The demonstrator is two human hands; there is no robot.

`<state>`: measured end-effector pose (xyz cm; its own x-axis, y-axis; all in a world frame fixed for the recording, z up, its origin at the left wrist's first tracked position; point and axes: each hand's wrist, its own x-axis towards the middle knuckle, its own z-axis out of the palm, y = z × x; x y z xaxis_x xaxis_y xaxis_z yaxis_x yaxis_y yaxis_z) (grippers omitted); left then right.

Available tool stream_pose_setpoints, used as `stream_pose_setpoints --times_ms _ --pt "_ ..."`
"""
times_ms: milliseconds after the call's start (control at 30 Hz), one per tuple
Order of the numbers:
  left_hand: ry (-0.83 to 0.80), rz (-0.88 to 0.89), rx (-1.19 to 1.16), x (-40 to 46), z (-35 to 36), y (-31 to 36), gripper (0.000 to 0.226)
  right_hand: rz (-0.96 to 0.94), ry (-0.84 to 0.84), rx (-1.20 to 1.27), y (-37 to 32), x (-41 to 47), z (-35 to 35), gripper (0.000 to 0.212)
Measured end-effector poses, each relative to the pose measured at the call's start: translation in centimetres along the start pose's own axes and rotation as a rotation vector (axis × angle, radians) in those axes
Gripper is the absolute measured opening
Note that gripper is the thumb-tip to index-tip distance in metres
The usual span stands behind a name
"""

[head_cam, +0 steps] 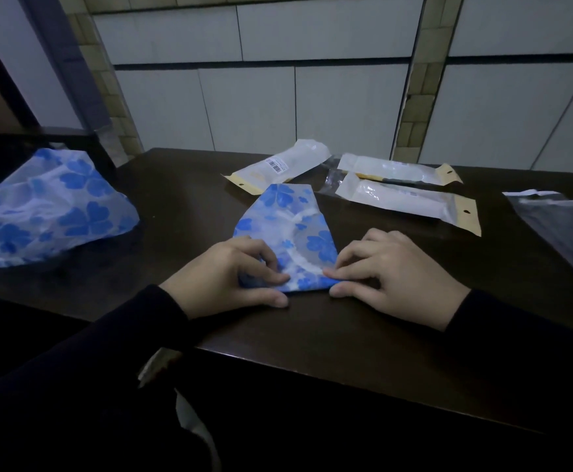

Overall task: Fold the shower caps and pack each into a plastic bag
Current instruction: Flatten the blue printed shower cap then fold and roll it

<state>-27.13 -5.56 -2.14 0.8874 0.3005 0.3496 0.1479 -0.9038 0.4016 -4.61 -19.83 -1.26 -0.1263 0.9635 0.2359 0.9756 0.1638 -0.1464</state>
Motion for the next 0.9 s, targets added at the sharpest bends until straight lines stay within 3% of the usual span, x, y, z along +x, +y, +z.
stream_pose_setpoints --times_ms 200,367,633,767,900 --pt "-0.008 -0.012 -0.029 0.2 -0.2 -0.1 0.034 -0.077 0.089 -0.058 0.1 -0.2 0.6 0.047" --pt "0.024 -0.005 0.042 0.0 0.0 -0.1 0.029 0.058 0.052 0.139 0.1 0.2 0.3 0.036" --pt "-0.035 -0.371 -0.036 0.9 -0.7 0.2 0.017 0.297 0.023 0.308 0.0 1.3 0.8 0.026" --pt "-0.081 -0.453 0.022 1.5 -0.8 0.0 0.027 0.397 -0.052 0.402 0.2 2.2 0.9 0.034" --pt "-0.068 -0.451 0.048 1.8 -1.2 0.1 0.011 0.462 -0.057 0.400 0.2 2.9 0.7 0.044"
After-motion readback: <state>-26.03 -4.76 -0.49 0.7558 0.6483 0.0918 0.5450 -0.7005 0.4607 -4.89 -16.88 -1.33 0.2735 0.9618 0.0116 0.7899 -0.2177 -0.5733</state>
